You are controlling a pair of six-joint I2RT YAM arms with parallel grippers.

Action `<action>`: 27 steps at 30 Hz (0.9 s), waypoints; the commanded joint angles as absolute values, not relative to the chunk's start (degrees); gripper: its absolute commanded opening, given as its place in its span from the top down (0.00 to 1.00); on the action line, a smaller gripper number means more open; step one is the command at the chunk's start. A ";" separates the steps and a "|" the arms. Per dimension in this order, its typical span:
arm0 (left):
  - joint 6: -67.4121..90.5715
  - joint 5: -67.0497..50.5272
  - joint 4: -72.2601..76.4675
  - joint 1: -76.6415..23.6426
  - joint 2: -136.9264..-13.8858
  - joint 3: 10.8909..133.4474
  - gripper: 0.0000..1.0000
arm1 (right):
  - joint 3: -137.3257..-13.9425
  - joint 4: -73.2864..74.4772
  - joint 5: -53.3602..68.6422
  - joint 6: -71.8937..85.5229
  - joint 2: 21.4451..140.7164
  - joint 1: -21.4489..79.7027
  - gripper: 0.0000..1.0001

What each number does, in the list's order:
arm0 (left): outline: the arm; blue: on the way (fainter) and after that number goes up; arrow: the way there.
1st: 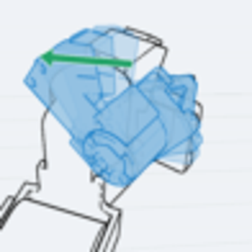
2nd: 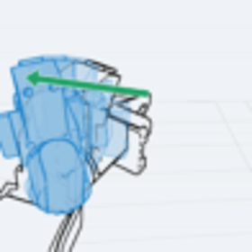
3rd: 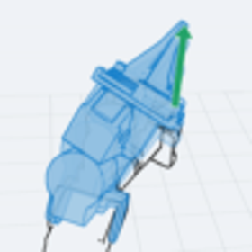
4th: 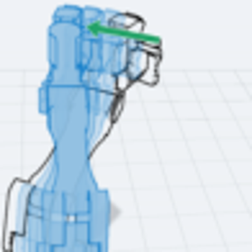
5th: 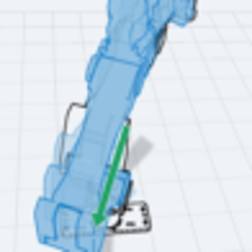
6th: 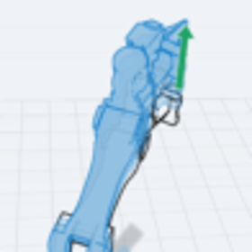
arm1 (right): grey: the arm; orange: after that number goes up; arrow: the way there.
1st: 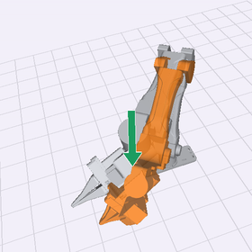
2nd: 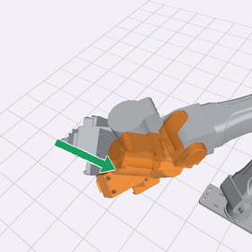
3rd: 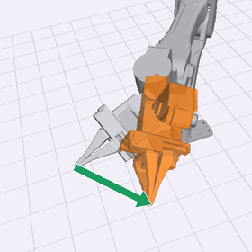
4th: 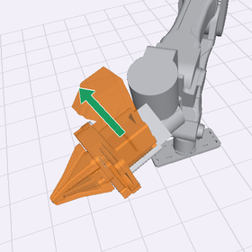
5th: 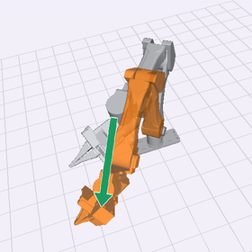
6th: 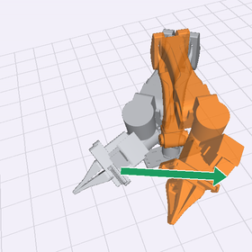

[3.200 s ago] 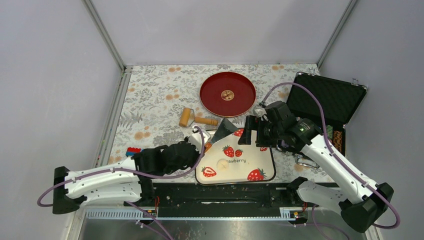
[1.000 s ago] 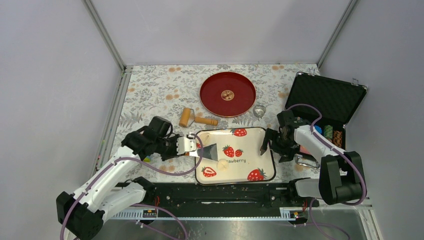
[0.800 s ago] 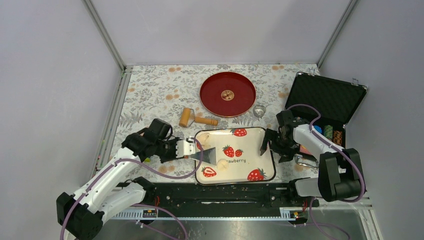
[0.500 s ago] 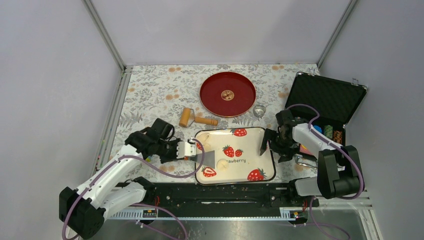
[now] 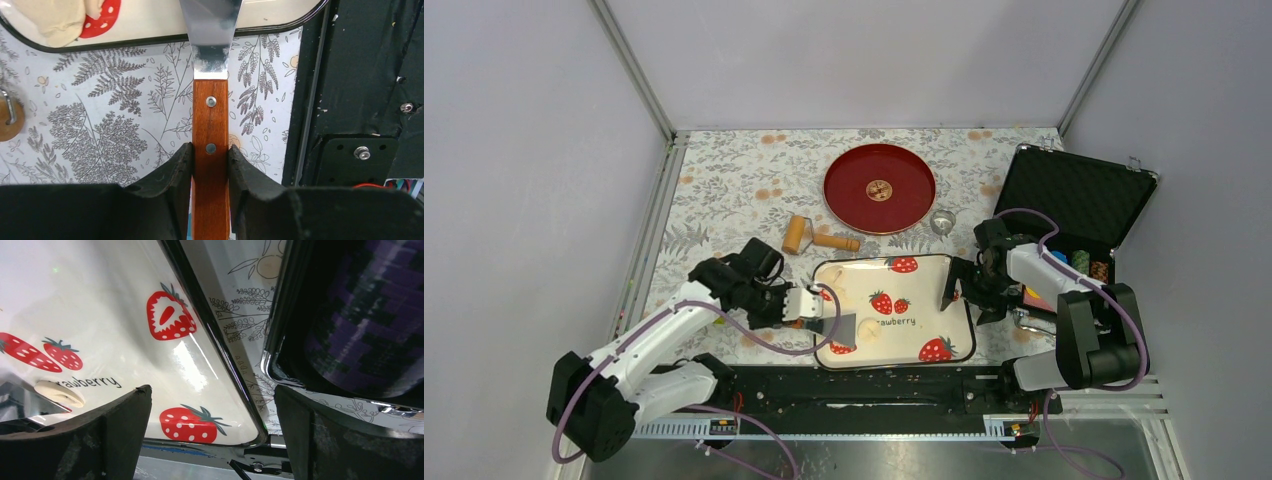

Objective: Roll out the dumpling wrappers from the dough

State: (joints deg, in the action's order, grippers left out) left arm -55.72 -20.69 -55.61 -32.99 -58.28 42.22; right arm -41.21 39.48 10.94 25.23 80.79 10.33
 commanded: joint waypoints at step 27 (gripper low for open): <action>-56.19 -18.82 -55.85 -33.78 -71.21 49.11 1.00 | -43.39 39.19 14.04 23.28 81.68 10.05 0.01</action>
State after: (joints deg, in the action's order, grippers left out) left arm -55.53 -19.55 -56.25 -33.95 -70.24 46.04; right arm -41.30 39.38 13.10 24.21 81.30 10.33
